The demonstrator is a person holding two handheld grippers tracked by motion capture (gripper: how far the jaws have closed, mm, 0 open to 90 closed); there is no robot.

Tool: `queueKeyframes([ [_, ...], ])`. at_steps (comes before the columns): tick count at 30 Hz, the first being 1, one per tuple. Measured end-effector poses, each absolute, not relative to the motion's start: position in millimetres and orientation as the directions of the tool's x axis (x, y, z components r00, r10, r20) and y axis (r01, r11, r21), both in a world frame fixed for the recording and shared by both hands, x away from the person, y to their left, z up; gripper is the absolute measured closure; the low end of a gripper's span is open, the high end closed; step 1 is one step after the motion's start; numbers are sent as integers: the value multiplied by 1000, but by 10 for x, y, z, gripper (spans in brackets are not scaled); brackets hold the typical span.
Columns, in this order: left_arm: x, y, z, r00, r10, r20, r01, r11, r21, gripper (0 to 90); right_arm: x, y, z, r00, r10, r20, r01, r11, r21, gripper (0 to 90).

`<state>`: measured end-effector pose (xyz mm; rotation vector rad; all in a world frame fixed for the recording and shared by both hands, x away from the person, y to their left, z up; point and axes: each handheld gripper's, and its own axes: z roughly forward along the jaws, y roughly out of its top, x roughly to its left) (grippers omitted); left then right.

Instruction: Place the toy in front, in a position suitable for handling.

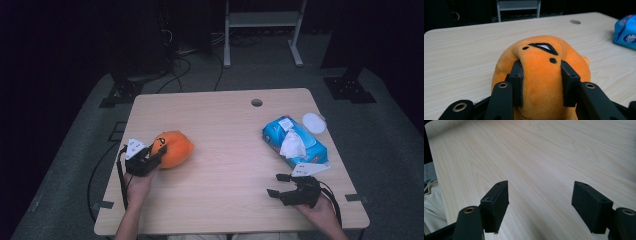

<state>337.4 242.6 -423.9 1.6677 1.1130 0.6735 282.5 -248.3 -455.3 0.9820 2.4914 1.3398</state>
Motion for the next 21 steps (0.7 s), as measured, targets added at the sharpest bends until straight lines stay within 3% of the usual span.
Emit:
queueKeyframes([
  [21,3185,2012,-3937,575,812,-100,258,-64,964,623,2840,-2477,-4565,-773,612,169,481,390,785,287],
])
